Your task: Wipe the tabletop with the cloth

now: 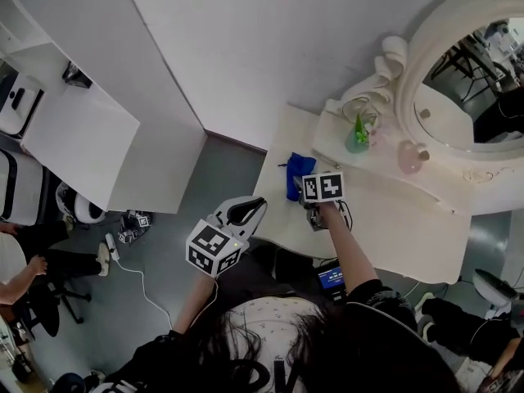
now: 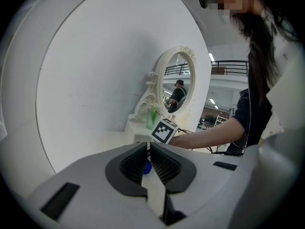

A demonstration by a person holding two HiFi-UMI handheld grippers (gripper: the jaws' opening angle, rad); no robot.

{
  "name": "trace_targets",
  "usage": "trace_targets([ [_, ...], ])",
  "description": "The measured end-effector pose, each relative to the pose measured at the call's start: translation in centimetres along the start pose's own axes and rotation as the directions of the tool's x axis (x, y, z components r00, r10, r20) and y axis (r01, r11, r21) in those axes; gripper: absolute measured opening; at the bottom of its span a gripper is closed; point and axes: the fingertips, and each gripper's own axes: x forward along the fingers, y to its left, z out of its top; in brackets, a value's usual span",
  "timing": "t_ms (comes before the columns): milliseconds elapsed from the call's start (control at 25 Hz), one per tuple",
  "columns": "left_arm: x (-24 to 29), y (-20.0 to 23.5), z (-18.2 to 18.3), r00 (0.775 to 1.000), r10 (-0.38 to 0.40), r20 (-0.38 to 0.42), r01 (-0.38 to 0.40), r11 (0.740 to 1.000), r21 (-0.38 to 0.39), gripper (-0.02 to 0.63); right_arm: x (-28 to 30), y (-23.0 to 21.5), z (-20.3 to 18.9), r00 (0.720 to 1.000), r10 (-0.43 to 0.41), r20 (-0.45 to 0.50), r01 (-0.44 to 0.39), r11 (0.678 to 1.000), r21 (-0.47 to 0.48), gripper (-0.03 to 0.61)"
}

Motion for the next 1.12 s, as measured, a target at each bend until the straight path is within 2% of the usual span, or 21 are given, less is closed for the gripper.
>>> trace_targets([
  [240, 2.0, -0.7, 0.3, 0.993, -0.116, -0.033, 0.118, 0.992, 0.055, 0.003, -2.7, -4.4, -1.3, 0.994, -0.098, 0.045, 0.094, 0.992, 0.084, 0.087],
  [560, 5.5, -4.1, 1.2, 0.977, -0.208, -0.045, 0.212, 0.972, 0.099, 0.003, -8.2, -11.7, -4.5, 0.975, -0.213, 0.062, 0.201, 0.967, 0.156, 0.087],
  [720, 8.4, -7.0, 1.0, 0.976, -0.212, -0.052, 0.216, 0.971, 0.103, 0.003, -11.1, -16.4, -5.9, 0.967, -0.245, 0.068, 0.231, 0.959, 0.167, 0.087],
  [1120, 16.4, -17.4, 2.2, 0.982, -0.189, -0.012, 0.189, 0.981, 0.042, 0.003, -20.4, -29.2, -10.5, 0.955, -0.293, 0.055, 0.278, 0.941, 0.191, 0.087],
])
